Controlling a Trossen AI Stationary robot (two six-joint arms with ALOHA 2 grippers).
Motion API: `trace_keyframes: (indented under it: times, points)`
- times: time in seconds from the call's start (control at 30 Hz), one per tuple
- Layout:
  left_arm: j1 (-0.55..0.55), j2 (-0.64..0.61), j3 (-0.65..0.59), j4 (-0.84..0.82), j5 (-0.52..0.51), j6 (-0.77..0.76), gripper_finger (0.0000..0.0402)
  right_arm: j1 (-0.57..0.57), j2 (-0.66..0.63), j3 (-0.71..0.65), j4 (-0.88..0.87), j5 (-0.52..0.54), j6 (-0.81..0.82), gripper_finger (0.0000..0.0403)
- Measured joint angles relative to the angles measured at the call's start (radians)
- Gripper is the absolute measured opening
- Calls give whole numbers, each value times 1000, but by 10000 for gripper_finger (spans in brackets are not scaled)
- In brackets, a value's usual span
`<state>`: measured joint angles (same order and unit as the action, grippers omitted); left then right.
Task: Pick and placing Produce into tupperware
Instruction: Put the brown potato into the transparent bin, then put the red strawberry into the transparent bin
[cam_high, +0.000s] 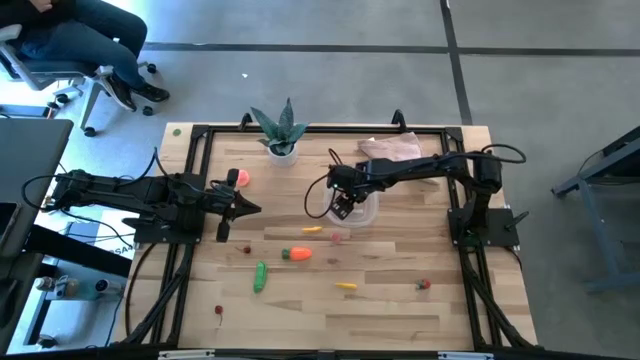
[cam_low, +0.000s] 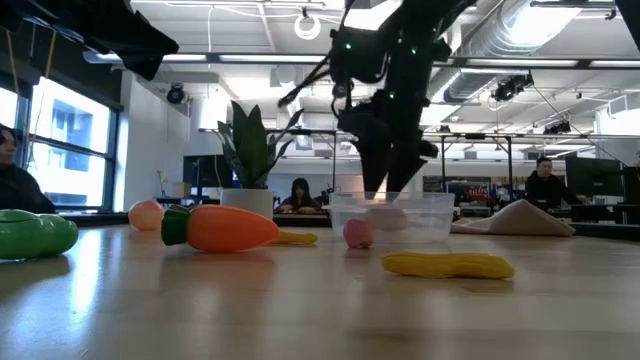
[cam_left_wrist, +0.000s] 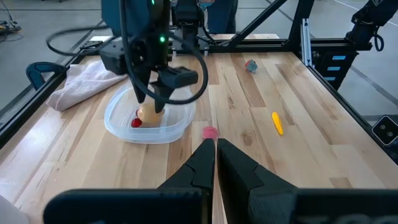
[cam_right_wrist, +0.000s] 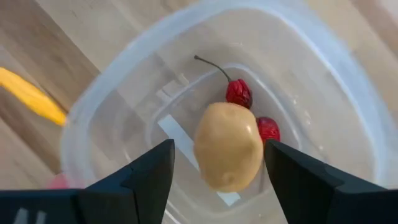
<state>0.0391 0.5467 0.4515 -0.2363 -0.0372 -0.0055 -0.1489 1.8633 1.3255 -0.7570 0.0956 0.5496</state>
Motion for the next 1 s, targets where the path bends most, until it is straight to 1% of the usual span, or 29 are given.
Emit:
trace_keyframes:
  times: [0.17,0.33,0.43,0.57,0.63,0.7,0.77,0.8,0.9,1.0]
  points:
    - [0,0,0,0,0,0,7,0,0,115,-157,9,-10,240]
    - [0,0,0,0,0,0,7,0,-1,229,-401,19,-1,240]
    - [0,0,0,0,0,0,7,12,-1,281,-572,40,56,240]
    - [0,0,0,0,0,0,7,50,-1,314,-803,44,213,240]
    - [0,0,0,0,0,0,7,78,-8,300,-817,34,291,240]
    - [0,0,0,0,0,0,7,116,-32,266,-787,-11,338,240]
    - [0,0,0,0,0,0,7,159,-44,232,-799,-55,398,240]
    - [0,0,0,0,0,0,7,184,-44,212,-813,-60,420,240]
    - [0,0,0,0,0,0,7,260,-71,123,-808,-83,486,240]
    - [0,0,0,0,0,0,7,341,-94,35,-813,-141,589,240]
